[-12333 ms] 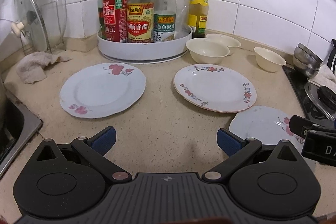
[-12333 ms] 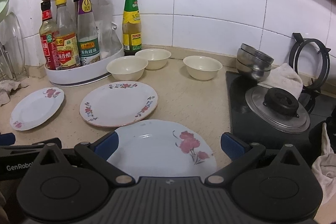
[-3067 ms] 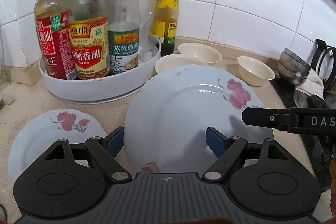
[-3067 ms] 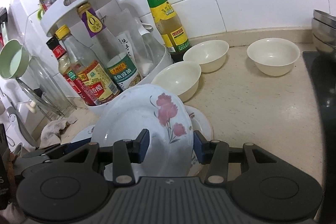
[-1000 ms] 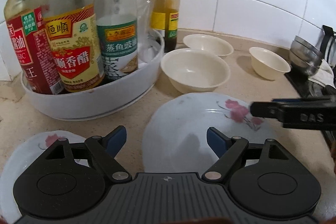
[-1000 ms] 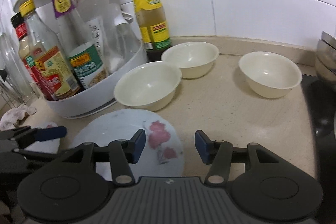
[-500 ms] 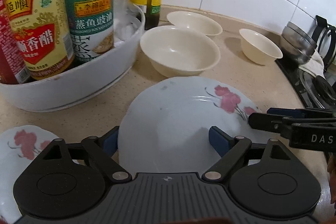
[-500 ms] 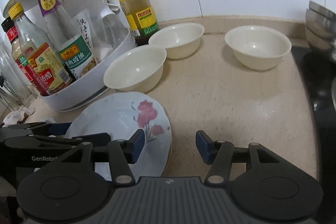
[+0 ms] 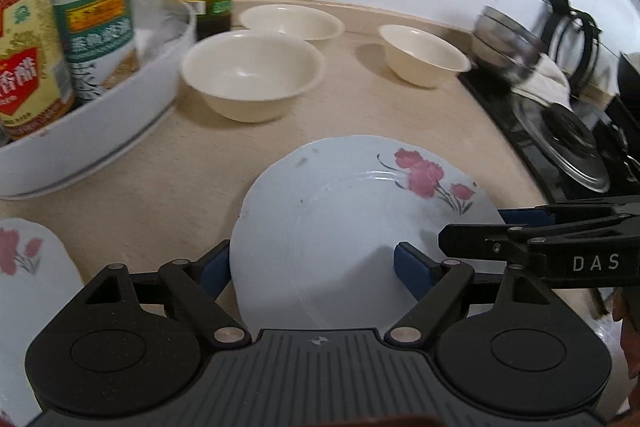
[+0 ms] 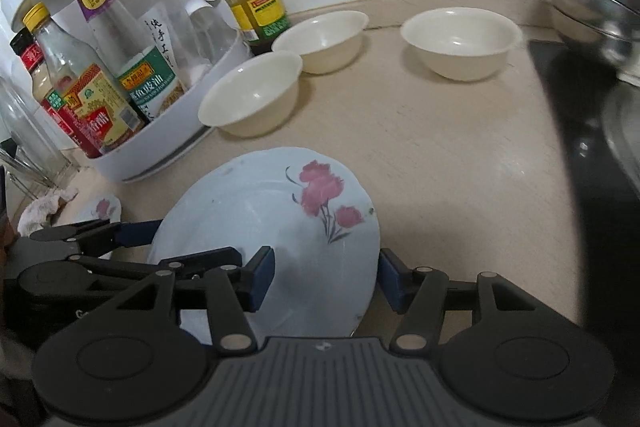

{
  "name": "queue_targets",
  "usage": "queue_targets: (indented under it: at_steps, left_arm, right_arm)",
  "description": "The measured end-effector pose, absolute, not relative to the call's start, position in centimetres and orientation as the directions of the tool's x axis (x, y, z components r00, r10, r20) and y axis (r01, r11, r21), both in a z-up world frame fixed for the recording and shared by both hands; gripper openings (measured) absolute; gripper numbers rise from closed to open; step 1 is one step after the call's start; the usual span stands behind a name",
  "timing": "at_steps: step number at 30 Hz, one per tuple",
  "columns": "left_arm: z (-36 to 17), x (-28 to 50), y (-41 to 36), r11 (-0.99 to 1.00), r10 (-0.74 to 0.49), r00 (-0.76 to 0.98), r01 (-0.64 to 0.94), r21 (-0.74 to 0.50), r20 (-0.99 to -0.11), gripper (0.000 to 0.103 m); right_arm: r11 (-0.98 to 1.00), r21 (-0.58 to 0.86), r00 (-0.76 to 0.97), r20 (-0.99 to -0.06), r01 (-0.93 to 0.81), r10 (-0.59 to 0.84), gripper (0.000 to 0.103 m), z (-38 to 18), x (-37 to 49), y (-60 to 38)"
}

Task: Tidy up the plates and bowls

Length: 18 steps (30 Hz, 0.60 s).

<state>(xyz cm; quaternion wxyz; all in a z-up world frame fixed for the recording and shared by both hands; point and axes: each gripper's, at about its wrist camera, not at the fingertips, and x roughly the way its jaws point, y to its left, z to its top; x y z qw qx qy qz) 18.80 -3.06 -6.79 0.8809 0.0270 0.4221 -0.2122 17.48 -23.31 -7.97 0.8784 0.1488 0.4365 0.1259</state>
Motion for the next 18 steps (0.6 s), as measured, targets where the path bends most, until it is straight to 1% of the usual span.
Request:
queue_targets:
  at_steps: [10,14,18]
  left_arm:
    - [-6.6,15.5,-4.7,0.874,-0.41,0.524,0.459,-0.158,-0.746,0.088]
    - [-5.7,14.6,-3.8,0.888,-0.406,0.553,0.428,-0.17,-0.727,0.089]
    - [-4.4,13.5,-1.8,0.919,-0.362,0.612,0.362,-0.158,-0.704,0.09]
  right_arm:
    - [0.943,0.322,0.561,-0.767,-0.082,0.311,0.056,-7.4,14.1,-25.4]
    - [0.948,0.304,0.574,-0.761,-0.094,0.301,0.056,-6.8,13.7,-26.0]
    - [0.953,0.279,0.607,-0.739,-0.117,0.291,0.058,-5.7,13.8,-26.4]
